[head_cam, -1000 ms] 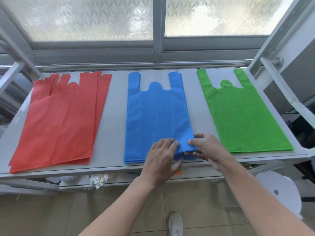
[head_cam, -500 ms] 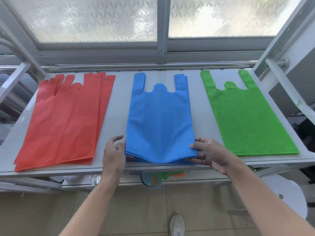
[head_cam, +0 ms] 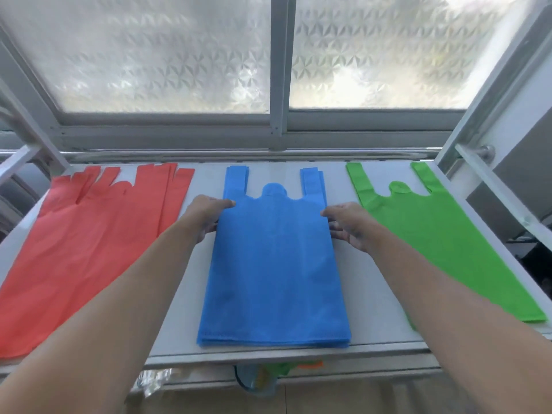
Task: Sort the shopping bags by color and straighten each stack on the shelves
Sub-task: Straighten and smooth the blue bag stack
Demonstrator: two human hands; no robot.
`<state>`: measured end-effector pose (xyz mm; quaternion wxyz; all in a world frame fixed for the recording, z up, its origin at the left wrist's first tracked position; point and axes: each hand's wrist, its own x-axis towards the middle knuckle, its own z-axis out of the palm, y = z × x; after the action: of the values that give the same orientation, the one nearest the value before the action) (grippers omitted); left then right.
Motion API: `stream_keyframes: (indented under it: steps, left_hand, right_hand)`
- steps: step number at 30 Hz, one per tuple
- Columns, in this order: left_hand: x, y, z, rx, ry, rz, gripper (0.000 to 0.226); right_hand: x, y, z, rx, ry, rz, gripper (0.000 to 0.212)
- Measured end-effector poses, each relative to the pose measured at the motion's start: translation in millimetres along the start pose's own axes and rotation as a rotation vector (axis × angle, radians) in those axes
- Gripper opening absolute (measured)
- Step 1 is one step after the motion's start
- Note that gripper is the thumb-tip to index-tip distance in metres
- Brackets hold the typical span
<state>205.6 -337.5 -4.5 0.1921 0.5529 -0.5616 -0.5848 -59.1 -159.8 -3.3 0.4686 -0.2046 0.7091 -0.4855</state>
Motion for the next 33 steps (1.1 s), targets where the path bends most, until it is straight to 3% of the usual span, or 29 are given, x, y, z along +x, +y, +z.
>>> stream_keyframes:
  steps: [4, 7, 11, 16, 18, 23, 28, 30, 33]
  left_hand:
    - [42, 14, 11, -0.043, 0.062, 0.056, 0.045]
    - [65, 26, 12, -0.121, -0.061, 0.136, 0.040]
    - [79, 31, 11, -0.296, -0.423, 0.093, 0.037]
    - [86, 34, 20, -0.402, -0.522, 0.105, 0.017]
    - [88, 33, 24, -0.447, -0.543, 0.128, 0.014]
    - [86, 31, 21, -0.584, -0.571, 0.170, 0.025]
    - [91, 34, 19, -0.509, -0.546, 0.171, 0.027]
    - [94, 37, 24, -0.377, -0.483, 0.168, 0.023]
    - [98, 35, 32, -0.241, -0.260, 0.178, 0.015]
  right_hand:
    - [49, -14, 8, 0.055, 0.099, -0.048, 0.033]
    - [72, -23, 9, 0.136, 0.108, -0.093, 0.027]
    - [85, -33, 6, 0.369, -0.134, -0.032, 0.010]
    - [88, -38, 4, 0.317, -0.385, 0.086, 0.015]
    - [80, -42, 8, 0.275, -0.408, 0.088, 0.029]
    - [75, -50, 16, 0.272, -0.316, -0.055, 0.034]
    - [90, -50, 9, -0.096, -0.089, -0.184, 0.024]
    - [94, -49, 7, -0.264, 0.009, -0.196, 0.018]
    - [98, -43, 6, -0.381, 0.122, -0.178, 0.015]
